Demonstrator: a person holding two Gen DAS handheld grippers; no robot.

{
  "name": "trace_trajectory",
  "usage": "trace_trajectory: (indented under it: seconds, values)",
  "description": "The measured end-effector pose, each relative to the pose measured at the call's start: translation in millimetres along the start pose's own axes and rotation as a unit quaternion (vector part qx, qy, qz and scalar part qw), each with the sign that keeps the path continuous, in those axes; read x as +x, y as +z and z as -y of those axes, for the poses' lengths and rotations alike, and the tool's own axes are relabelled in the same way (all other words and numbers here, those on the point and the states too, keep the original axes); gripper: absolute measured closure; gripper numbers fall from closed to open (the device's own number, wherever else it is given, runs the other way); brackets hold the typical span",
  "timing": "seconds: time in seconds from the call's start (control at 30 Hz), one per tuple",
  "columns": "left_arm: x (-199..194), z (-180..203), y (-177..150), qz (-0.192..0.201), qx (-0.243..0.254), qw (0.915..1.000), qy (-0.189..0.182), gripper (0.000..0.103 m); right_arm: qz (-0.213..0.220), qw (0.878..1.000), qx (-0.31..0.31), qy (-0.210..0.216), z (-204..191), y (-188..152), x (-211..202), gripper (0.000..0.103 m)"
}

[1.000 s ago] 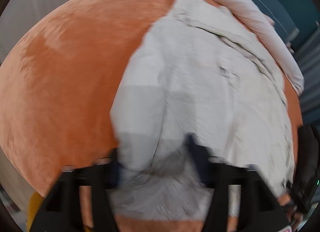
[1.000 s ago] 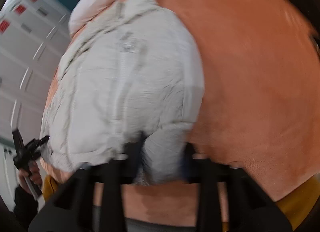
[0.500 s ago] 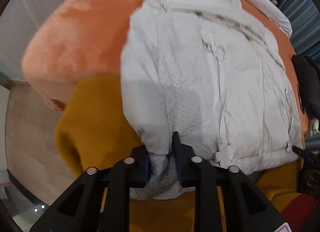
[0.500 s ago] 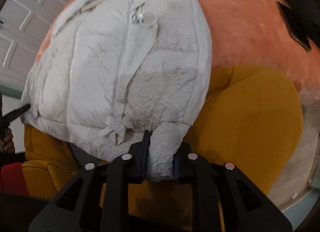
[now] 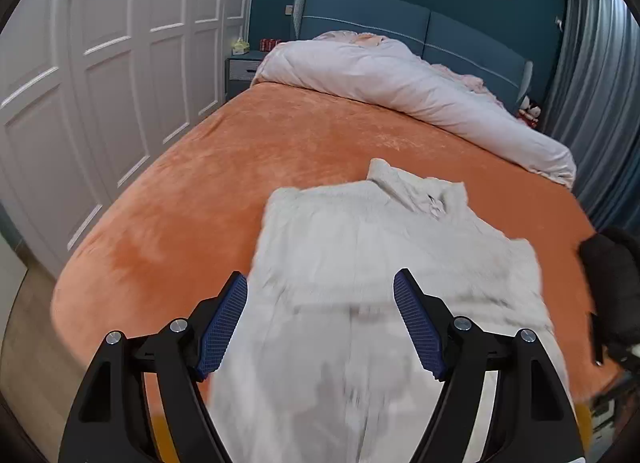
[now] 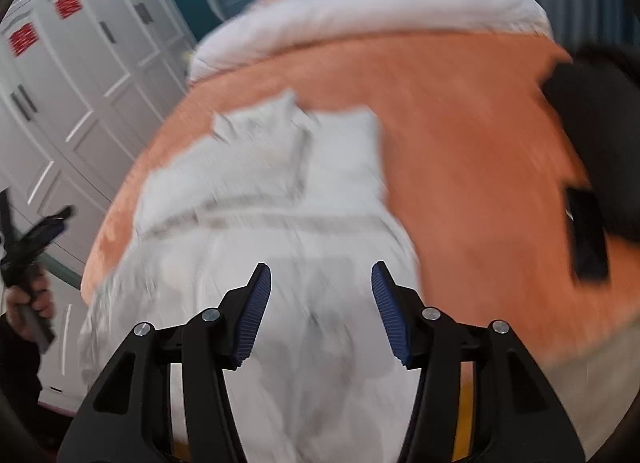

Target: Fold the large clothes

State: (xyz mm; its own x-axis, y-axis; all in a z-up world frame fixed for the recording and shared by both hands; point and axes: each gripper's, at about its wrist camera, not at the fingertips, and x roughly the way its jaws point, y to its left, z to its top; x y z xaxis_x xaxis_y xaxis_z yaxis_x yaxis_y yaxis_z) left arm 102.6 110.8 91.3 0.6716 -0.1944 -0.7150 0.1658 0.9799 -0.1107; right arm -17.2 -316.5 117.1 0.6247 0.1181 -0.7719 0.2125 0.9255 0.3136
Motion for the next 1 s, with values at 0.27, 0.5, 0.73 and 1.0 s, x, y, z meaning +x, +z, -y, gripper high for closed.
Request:
trace_trajectory:
  seconds: [0.27,0.5,0.73,1.0]
  values:
    - [146.5,23.1,11.9,-0.043,0.015,0.9984,0.035,0.032,0.014,0.996,-0.059,0.064,-83.9,94.5,117.8,0.052]
    - [217.8,-10.1,-16.4,-0.076,-0.033,0.9961,0.029,0.026,-0.007,0.989,-0.133,0.065,-178.4,189.1,241.6,0.052]
    - [221.2,-10.1,-33.4,-0.043,-0.035,0.9983,0.017,0.024,-0.082,0.992,-0.081,0.053,-220.3,241.7,386.6,0.051]
    - [222.3,-12.8,-37.6,-0.027,-0.041,0.9988,0.005,0.024,-0.035,0.997,-0.018,0.07,-189.2,244.1,413.7,0.098]
